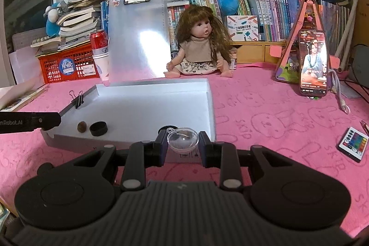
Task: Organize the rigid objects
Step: 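Carry the black disc and clear lid into the white tray and open both tools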
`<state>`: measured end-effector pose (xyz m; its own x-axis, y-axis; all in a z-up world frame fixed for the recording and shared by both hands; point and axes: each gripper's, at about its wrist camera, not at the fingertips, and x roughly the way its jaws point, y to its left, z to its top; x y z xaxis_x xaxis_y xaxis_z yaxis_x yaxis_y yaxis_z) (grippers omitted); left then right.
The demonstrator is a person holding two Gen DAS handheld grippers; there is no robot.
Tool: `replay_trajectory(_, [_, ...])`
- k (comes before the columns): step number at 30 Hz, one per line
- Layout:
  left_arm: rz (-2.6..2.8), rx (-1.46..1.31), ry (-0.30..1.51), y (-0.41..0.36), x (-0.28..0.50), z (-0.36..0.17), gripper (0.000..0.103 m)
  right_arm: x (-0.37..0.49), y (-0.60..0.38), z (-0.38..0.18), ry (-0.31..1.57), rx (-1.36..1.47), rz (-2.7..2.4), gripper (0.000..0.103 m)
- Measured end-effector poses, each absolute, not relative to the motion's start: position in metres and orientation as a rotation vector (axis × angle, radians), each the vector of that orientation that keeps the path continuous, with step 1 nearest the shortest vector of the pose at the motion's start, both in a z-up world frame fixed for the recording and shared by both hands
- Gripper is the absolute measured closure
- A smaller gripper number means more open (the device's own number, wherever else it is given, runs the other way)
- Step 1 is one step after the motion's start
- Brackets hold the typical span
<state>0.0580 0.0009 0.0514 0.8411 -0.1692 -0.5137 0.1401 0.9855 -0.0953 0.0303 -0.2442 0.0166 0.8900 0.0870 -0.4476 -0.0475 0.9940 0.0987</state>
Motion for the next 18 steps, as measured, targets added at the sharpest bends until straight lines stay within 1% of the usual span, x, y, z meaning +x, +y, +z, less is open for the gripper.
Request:
replay_trajectory(12, [-0.139, -0.099, 0.599, 0.0, 0.104, 0.052, 0.073, 0.063, -0.244, 0.021, 0.485, 0.094, 0.071, 0.07])
replay_trajectory(18, [-0.116, -0.08, 0.606, 0.0, 0.13, 0.05, 0.073, 0.085, -0.244, 0.021, 0.502, 0.082, 0.06, 0.07])
